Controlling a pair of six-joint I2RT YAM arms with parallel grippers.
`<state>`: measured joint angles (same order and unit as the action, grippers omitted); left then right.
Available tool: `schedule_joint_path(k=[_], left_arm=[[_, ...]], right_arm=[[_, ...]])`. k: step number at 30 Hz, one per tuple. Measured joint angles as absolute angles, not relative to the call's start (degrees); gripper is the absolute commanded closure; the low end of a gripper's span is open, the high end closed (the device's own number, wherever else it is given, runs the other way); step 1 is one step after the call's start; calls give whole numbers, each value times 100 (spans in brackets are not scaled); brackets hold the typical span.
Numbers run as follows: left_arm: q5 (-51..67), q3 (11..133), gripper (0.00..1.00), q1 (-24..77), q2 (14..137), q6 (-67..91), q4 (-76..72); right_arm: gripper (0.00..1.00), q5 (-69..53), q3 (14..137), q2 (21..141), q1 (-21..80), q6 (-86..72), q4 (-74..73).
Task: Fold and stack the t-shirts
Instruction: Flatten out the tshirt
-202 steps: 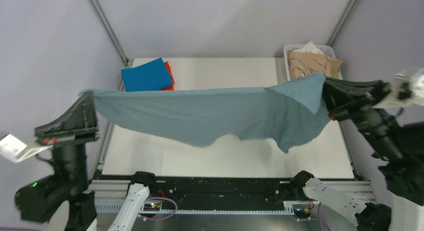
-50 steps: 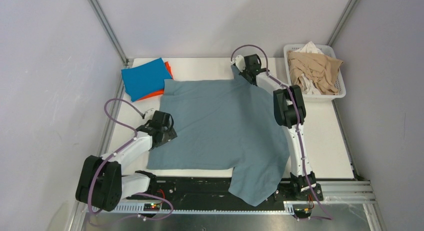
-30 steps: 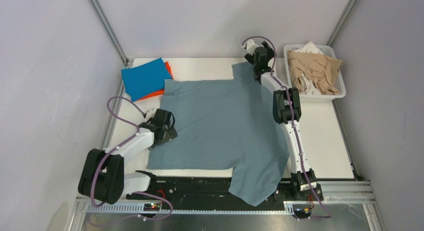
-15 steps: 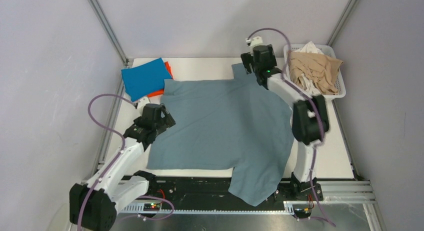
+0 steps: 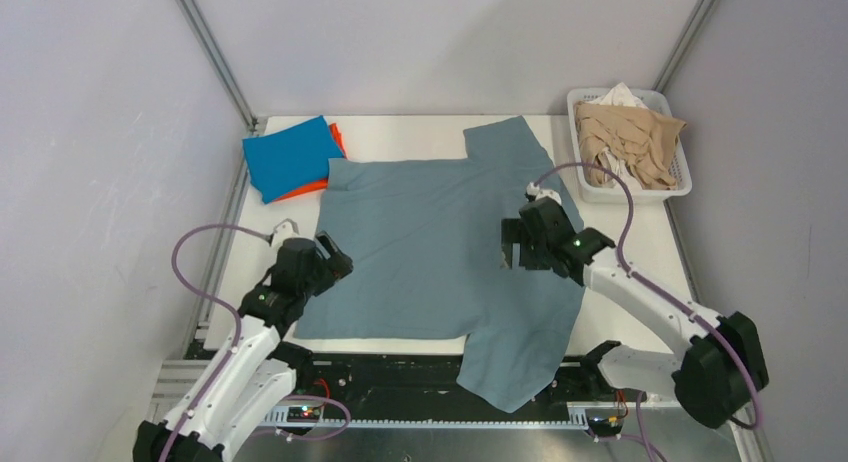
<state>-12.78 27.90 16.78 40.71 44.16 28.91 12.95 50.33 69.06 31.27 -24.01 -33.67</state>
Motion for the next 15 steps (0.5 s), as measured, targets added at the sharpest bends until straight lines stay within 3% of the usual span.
schedule_joint_path(k=[6,15], left_arm=[[-1280,2287,0,1715,3962,4810,3092],[-1354,2309,0,1699,5566,4807,2397]], right_arm=[[1,993,4139,6213,3245,-3046,-3500],[1,707,3767,7199,2163,-3162,-2906]])
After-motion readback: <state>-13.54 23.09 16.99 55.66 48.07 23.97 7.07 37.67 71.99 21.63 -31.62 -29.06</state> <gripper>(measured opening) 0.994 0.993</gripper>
